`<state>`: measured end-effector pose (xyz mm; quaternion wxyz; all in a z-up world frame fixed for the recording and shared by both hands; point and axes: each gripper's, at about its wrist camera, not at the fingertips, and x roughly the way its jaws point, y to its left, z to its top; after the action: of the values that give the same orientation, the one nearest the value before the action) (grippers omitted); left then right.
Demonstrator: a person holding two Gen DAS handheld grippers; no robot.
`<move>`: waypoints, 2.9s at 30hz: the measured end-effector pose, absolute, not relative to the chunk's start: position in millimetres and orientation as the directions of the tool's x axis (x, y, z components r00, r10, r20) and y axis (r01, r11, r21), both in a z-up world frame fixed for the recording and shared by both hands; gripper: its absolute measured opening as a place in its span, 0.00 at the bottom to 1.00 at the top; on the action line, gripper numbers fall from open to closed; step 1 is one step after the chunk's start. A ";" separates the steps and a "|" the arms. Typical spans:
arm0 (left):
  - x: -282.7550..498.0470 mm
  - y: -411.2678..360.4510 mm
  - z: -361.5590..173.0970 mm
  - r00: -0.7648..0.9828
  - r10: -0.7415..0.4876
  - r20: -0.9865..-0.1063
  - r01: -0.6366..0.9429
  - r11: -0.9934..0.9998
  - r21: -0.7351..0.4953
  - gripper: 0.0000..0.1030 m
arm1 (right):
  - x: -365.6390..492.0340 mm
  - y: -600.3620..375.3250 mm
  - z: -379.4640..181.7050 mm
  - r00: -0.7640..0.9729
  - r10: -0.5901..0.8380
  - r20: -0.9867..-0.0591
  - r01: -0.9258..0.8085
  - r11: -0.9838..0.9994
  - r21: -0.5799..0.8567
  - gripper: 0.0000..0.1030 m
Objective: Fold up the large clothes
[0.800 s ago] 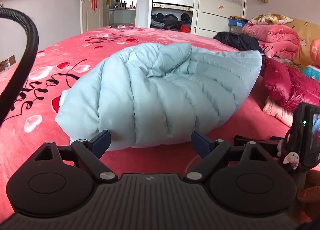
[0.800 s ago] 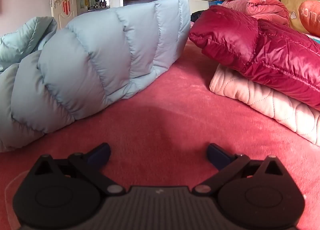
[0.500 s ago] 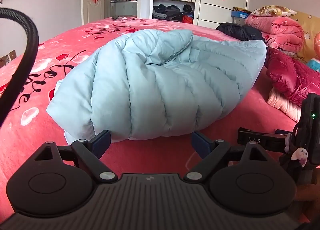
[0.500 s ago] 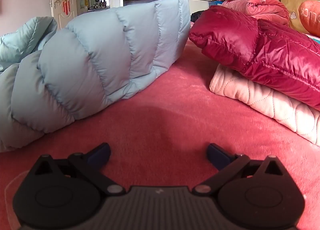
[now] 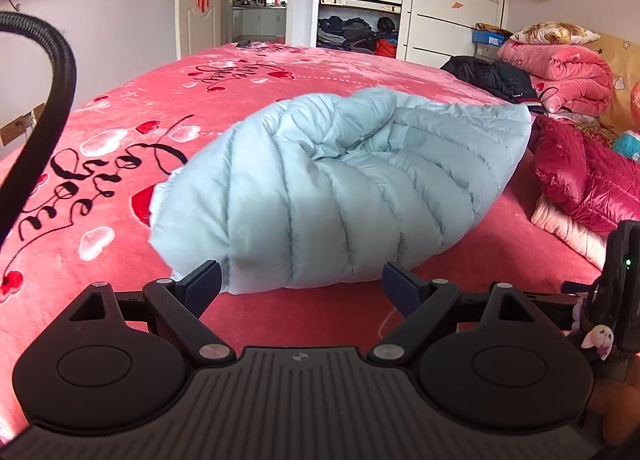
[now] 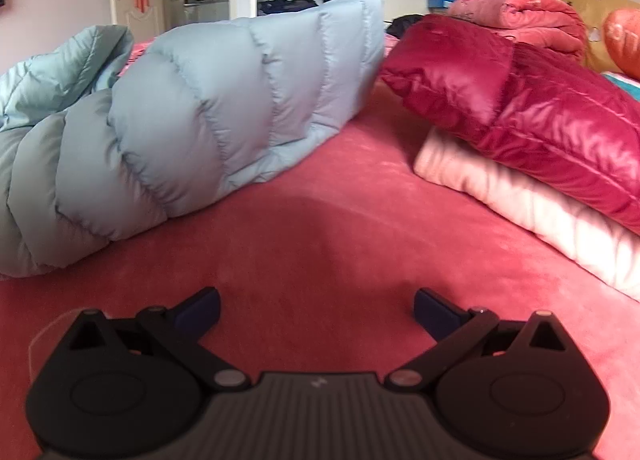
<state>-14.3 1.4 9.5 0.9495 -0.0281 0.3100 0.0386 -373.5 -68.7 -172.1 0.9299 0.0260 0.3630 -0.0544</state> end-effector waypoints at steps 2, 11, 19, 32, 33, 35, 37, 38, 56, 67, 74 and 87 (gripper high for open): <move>-18.2 4.1 13.6 0.805 0.063 -0.589 -0.100 0.995 -0.030 1.00 | -383.0 -68.7 -163.8 0.736 -0.128 -0.664 0.149 0.989 -0.025 0.99; -34.7 17.1 27.4 0.822 0.071 -0.565 -0.114 0.993 -0.041 1.00 | -421.1 -74.7 -100.2 0.801 -0.147 -0.581 0.171 0.985 -0.013 0.99; -43.8 22.9 42.4 0.850 0.085 -0.519 -0.128 0.991 -0.047 1.00 | -448.0 -74.1 -38.4 0.848 -0.155 -0.508 0.196 0.980 0.027 0.99; -76.7 27.4 62.2 0.916 0.066 -0.396 -0.105 0.991 -0.079 1.00 | -493.7 -50.7 35.0 0.907 -0.143 -0.396 0.169 0.985 0.031 0.99; -77.4 27.6 64.1 0.919 0.065 -0.389 -0.104 0.991 -0.080 1.00 | -495.6 -49.0 39.7 0.911 -0.138 -0.389 0.164 0.986 0.034 0.99; -72.4 23.7 64.6 0.922 0.067 -0.382 -0.105 0.991 -0.079 1.00 | -501.0 -45.0 48.2 0.920 -0.133 -0.370 0.156 0.987 0.031 0.99; -77.4 21.6 62.6 0.926 0.067 -0.372 -0.103 0.992 -0.077 1.00 | -505.4 -41.2 55.6 0.927 -0.130 -0.353 0.149 0.989 0.027 0.99; -78.1 24.8 63.6 0.928 0.067 -0.366 -0.101 0.992 -0.077 1.00 | -507.5 -39.0 58.6 0.929 -0.124 -0.349 0.144 0.989 0.032 0.99; -93.4 31.2 79.8 0.950 0.068 -0.306 -0.094 0.993 -0.072 1.00 | -534.1 -31.8 78.9 0.952 -0.107 -0.287 0.119 0.993 0.024 0.99; -86.0 33.9 78.3 0.937 0.077 -0.342 -0.099 0.994 -0.048 1.00 | -530.3 -35.6 67.5 0.947 -0.091 -0.308 0.108 0.993 0.041 0.99; -69.2 38.8 57.5 0.910 0.091 -0.404 -0.119 0.992 -0.046 1.00 | -515.0 -40.7 19.9 0.926 -0.042 -0.376 0.078 0.994 0.082 0.99; -22.3 62.1 13.2 0.905 0.002 -0.426 -0.065 0.989 -0.134 1.00 | -492.2 -55.4 -57.6 0.909 -0.022 -0.415 0.080 0.989 0.123 0.99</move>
<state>-22.3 62.1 13.2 0.9732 -0.0728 0.2173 0.0173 -492.2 -55.4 -57.6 0.9747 0.0686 0.2112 -0.0260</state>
